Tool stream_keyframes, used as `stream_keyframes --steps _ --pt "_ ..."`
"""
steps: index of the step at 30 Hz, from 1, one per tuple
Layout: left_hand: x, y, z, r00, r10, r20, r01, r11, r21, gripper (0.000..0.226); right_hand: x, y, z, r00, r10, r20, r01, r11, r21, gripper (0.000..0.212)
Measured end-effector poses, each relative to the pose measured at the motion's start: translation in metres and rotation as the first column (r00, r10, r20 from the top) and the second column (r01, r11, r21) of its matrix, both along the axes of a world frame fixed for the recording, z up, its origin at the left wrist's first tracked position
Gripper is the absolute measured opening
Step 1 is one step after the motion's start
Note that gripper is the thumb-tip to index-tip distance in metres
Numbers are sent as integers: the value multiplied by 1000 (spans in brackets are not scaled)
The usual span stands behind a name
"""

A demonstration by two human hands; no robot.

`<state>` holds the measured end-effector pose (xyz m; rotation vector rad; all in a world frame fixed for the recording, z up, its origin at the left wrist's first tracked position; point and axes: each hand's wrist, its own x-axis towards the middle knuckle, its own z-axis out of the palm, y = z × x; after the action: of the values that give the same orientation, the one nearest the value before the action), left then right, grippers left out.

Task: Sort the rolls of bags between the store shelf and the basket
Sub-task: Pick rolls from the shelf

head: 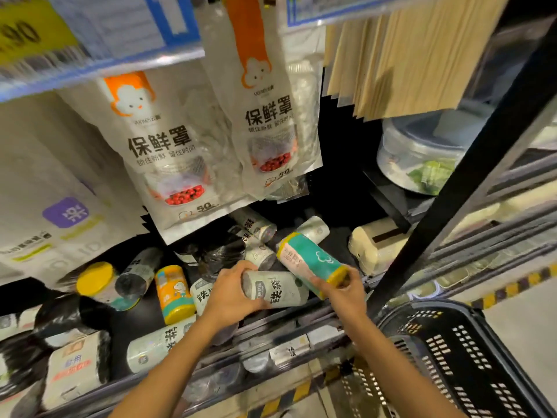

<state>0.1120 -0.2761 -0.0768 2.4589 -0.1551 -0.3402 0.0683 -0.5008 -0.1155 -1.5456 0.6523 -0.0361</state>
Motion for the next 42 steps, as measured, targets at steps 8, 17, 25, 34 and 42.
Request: stream_keyframes --steps 8,17,25,34,42 --pt "-68 -47 49 987 -30 155 49 992 -118 76 -100 -52 24 995 -30 96 29 999 14 51" --pt "-161 -132 74 936 -296 190 320 940 -115 80 -243 -129 37 930 -365 36 366 930 -21 61" --pt "-205 -221 61 836 -535 127 542 840 -30 93 -342 -185 26 783 -622 -17 609 770 -190 70" --pt "-176 -326 29 615 -784 86 776 621 112 96 -358 -225 16 693 -715 -93 643 672 -368 77" --pt "-119 -415 -42 460 -886 -53 886 456 81 94 -306 -260 -18 692 -660 -292 454 712 -536 89"
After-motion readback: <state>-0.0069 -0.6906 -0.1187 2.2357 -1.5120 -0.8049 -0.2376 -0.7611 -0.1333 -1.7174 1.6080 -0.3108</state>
